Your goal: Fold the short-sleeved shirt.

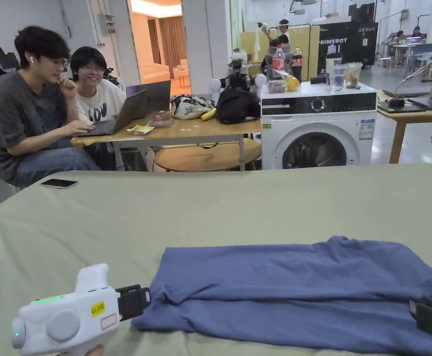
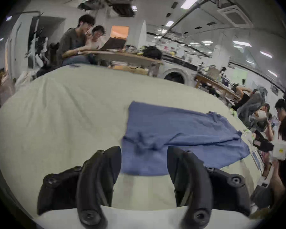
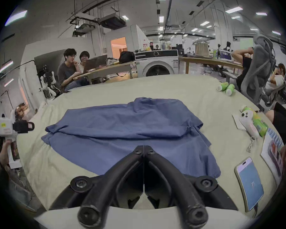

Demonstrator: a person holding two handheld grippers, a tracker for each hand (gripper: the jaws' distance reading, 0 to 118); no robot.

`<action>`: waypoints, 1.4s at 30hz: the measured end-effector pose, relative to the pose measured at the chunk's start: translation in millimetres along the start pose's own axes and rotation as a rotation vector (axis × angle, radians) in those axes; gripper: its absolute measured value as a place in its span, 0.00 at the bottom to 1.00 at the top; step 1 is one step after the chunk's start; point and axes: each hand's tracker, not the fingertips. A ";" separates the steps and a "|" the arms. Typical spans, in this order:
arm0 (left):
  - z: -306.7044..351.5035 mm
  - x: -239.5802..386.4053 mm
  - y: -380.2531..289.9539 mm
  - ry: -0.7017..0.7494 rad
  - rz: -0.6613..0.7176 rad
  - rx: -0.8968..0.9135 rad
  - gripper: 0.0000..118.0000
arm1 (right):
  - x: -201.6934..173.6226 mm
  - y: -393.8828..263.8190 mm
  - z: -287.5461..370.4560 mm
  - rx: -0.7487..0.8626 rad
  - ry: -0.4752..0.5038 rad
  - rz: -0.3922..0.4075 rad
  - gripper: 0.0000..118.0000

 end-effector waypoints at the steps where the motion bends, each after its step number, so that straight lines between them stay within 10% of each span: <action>1: -8.0 -0.3 -2.5 0.003 0.033 -0.025 0.48 | 2.1 -2.0 -1.7 -0.013 0.014 -0.022 0.00; 8: -81.7 8.2 -20.4 0.135 0.010 -0.224 0.45 | 22.7 -12.6 6.4 -0.045 -0.022 -0.001 0.00; 13: -77.5 28.5 -14.4 0.170 -0.183 -0.218 0.08 | 58.8 -22.6 5.1 -0.069 -0.170 -0.085 0.00; 16: -77.9 34.0 -15.0 0.153 -0.152 -0.218 0.02 | 75.7 -21.9 -13.2 -0.111 -0.204 -0.114 0.58; 18: -75.1 43.5 -18.3 0.155 -0.163 -0.233 0.02 | 82.2 -18.8 -29.6 -0.138 -0.208 -0.143 0.67; 24: -77.9 51.8 -19.7 0.181 -0.221 -0.273 0.02 | 84.0 -13.3 -70.7 -0.267 -0.270 -0.110 0.60; 27: -78.6 51.6 -21.1 0.189 -0.229 -0.257 0.02 | 69.2 -7.5 -68.6 -0.281 -0.174 -0.131 0.05; 33: 2.0 46.1 -4.9 0.062 -0.183 -0.020 0.00 | 54.9 -0.3 -24.4 -0.129 -0.286 -0.053 0.05; 42: 89.3 -1.3 -41.7 0.009 -0.121 -0.089 0.00 | 53.0 -39.7 71.6 -0.208 -0.160 -0.071 0.05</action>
